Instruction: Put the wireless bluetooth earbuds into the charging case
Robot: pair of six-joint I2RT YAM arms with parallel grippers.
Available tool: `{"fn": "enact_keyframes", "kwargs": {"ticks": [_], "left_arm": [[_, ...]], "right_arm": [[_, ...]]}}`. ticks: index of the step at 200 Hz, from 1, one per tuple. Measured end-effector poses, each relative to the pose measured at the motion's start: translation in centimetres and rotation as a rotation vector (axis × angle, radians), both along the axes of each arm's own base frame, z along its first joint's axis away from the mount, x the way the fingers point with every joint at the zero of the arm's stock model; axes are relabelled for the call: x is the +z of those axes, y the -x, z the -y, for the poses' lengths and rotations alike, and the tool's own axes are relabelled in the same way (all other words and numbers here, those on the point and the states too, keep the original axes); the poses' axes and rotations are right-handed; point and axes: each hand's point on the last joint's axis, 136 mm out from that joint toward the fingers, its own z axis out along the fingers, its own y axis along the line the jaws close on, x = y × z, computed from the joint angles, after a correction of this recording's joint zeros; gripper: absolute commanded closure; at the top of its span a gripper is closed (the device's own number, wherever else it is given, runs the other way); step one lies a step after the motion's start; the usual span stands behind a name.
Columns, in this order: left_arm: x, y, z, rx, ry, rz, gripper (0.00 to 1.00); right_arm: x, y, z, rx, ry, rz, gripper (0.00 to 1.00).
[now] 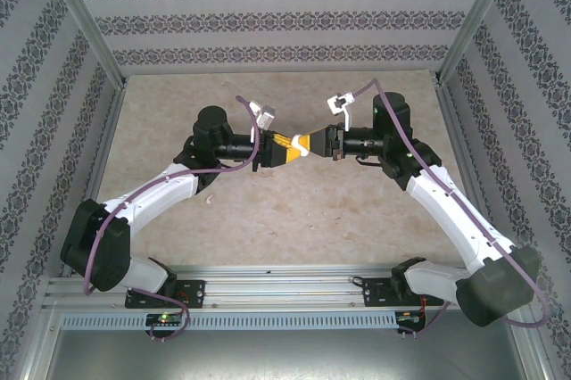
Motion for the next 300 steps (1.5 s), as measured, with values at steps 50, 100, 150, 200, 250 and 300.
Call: {"fn": "enact_keyframes", "kwargs": {"ticks": [50,100,150,200,250,300], "left_arm": [[-0.2,-0.2,-0.2,0.007,-0.002,-0.01,1.0],[-1.7,0.0,-0.7,0.038,-0.022,-0.005,1.0],[-0.7,0.7,-1.3,0.015,0.024,0.039,1.0],[-0.6,0.6,-2.0,0.031,0.061,0.097,1.0],[-1.5,-1.4,-3.9,0.145,0.048,0.147,1.0],[-1.9,-4.4,-7.3,0.285,0.035,0.148,1.0]], "right_arm": [[-0.3,-0.5,-0.1,-0.001,0.001,-0.018,0.69],[-1.6,-2.1,0.1,-0.013,-0.013,-0.103,0.59],[-3.2,-4.3,0.2,-0.056,-0.007,-0.176,0.58],[-3.5,-4.5,0.1,-0.064,-0.011,-0.219,0.46],[-2.8,-4.0,-0.2,-0.074,0.007,-0.231,0.46],[-4.8,-4.3,-0.2,-0.195,0.09,-0.239,0.48]]}}
